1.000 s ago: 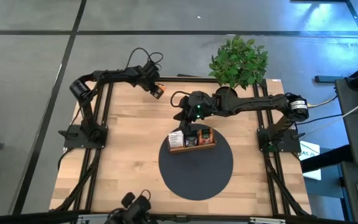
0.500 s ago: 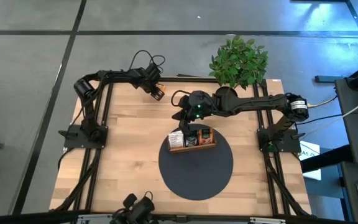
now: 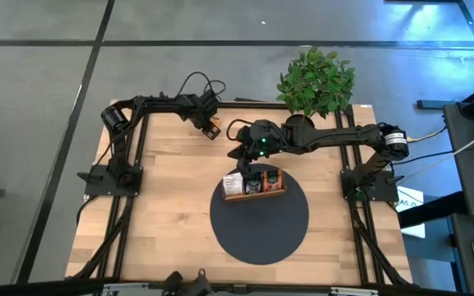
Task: Pick & Place Tea
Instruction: Put the orange tea bag into the right section of the wooden organizer
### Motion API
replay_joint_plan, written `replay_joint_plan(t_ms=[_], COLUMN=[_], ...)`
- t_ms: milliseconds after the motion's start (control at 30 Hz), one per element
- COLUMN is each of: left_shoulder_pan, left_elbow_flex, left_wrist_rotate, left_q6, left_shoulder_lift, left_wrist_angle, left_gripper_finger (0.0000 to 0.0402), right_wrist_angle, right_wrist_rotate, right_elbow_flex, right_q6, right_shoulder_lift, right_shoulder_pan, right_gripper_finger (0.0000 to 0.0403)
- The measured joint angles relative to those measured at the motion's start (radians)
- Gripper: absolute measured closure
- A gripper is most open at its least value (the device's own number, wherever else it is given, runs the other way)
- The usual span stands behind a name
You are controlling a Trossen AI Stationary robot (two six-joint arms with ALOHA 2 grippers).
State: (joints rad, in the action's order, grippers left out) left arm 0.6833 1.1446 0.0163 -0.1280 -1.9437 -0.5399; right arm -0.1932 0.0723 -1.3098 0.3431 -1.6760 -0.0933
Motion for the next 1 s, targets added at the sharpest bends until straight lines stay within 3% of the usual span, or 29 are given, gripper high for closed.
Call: replay_joint_plan(t_ms=[533, 1000], left_shoulder_pan=[-0.317, -0.599], left_elbow_flex=[0.001, -0.046], left_wrist_rotate=[-0.153, -0.08], left_q6=[-0.205, -0.477], left_shoulder_lift=[0.017, 0.092], left_wrist_angle=[-0.276, -0.445], left_gripper_finger=[0.0286, 0.0286], right_wrist_angle=[-0.043, -0.043], right_wrist_rotate=[0.0, 0.0], right_elbow_flex=[0.0, 0.0], right_q6=[0.045, 0.042], right_shoulder_lift=[0.0, 0.0], right_shoulder_pan=[0.107, 0.185], right_gripper_finger=[0.0384, 0.0384])
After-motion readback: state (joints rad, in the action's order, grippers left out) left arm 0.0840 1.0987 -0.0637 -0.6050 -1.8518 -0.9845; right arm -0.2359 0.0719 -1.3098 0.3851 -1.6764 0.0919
